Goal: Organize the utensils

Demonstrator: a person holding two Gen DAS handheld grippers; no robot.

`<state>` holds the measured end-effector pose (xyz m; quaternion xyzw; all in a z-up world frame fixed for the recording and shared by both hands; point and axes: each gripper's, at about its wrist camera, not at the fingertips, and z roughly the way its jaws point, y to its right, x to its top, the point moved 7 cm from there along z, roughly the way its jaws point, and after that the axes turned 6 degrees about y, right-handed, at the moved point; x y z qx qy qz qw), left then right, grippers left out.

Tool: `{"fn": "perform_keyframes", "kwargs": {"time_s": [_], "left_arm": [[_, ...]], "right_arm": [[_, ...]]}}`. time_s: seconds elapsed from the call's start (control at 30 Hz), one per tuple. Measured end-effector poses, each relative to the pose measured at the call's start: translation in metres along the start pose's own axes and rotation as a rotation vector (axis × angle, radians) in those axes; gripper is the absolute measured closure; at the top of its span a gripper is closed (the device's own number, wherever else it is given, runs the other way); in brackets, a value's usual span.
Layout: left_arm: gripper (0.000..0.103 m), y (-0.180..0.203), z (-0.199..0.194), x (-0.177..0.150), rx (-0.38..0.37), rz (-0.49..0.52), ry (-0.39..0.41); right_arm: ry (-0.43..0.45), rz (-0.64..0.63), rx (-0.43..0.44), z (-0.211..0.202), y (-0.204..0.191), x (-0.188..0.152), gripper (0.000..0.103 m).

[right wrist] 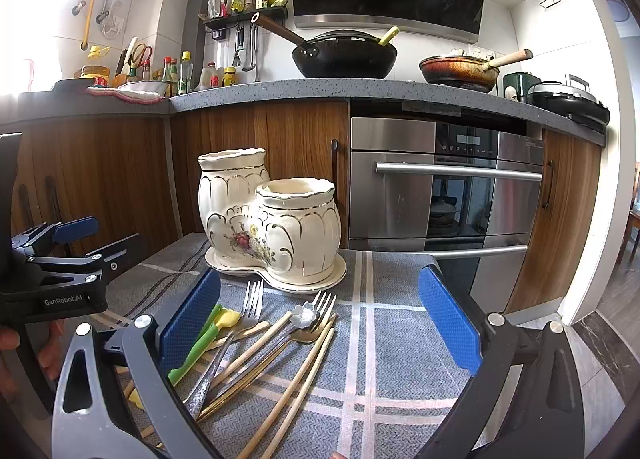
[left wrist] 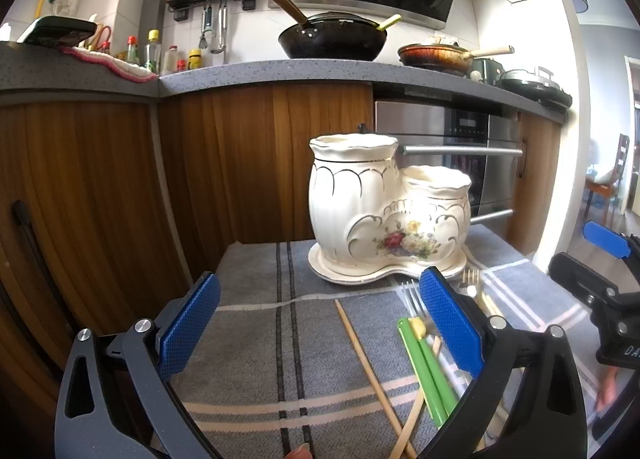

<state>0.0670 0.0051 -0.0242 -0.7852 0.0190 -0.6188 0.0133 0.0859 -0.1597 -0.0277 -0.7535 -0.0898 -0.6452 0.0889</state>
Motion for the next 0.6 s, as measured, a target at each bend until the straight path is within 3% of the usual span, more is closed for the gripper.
{"fn": "perform_keyframes", "kwargs": {"time_s": [0.6], "left_arm": [[0.004,-0.0003,0.0001,0.0001,0.003,0.001,-0.002]], "right_arm": [[-0.004,-0.001,-0.001,0.0010,-0.0002,-0.0017,0.005]]}}
